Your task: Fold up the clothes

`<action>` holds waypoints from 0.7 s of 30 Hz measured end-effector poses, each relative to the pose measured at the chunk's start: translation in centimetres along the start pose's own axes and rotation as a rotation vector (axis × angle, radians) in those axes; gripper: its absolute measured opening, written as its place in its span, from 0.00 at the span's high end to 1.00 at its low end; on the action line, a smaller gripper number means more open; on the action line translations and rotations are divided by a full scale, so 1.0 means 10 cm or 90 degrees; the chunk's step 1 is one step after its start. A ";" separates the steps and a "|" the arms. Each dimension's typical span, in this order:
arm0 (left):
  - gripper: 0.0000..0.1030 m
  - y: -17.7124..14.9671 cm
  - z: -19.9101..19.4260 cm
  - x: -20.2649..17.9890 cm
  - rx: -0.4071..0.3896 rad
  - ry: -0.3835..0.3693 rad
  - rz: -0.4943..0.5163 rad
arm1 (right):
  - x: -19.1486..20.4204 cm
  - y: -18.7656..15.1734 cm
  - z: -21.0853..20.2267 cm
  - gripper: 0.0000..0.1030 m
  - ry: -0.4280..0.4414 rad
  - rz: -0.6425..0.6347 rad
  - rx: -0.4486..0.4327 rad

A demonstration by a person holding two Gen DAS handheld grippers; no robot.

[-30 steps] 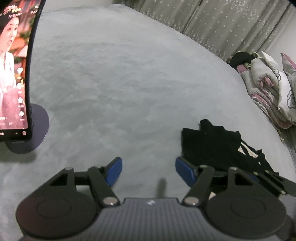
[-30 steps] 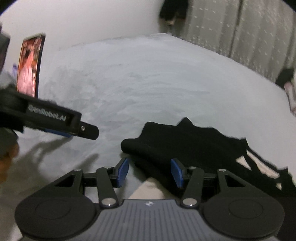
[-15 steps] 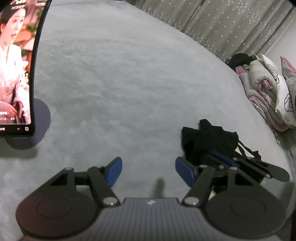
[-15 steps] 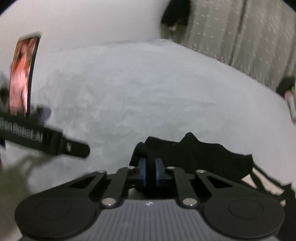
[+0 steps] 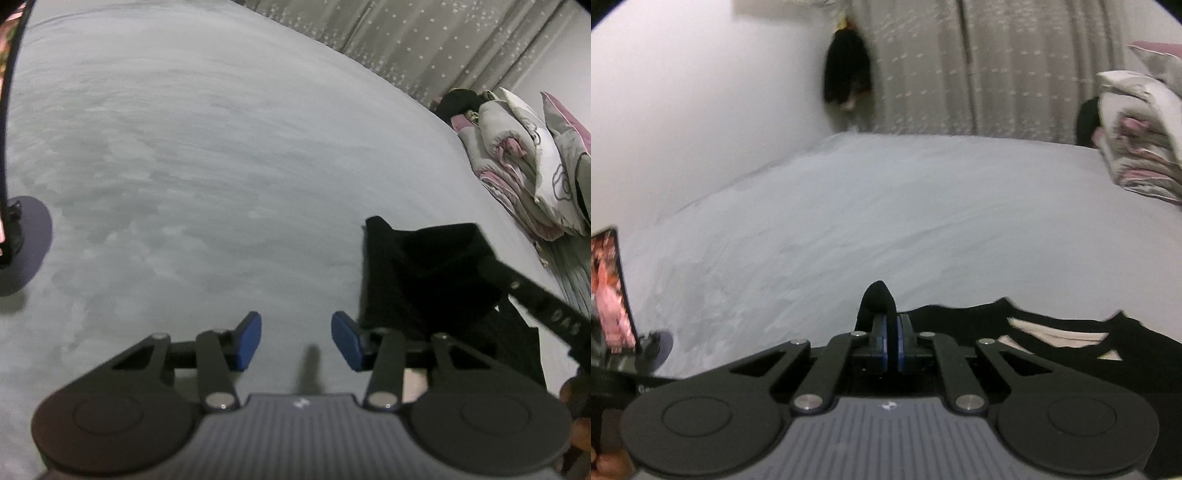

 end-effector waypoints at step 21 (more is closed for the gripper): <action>0.72 -0.07 0.21 -0.43 -0.002 -0.018 0.030 | -1.56 -0.34 -0.74 0.93 -0.081 0.262 -0.038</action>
Point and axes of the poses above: each gripper's, at about its wrist camera, not at the fingertips, and z roughly the way its jaws point, x to its left, y to its top, the point moved 6 cm from there along z, roughly the way its jaws point, and after that the axes turned 6 degrees about x, right-handed, at the moved point
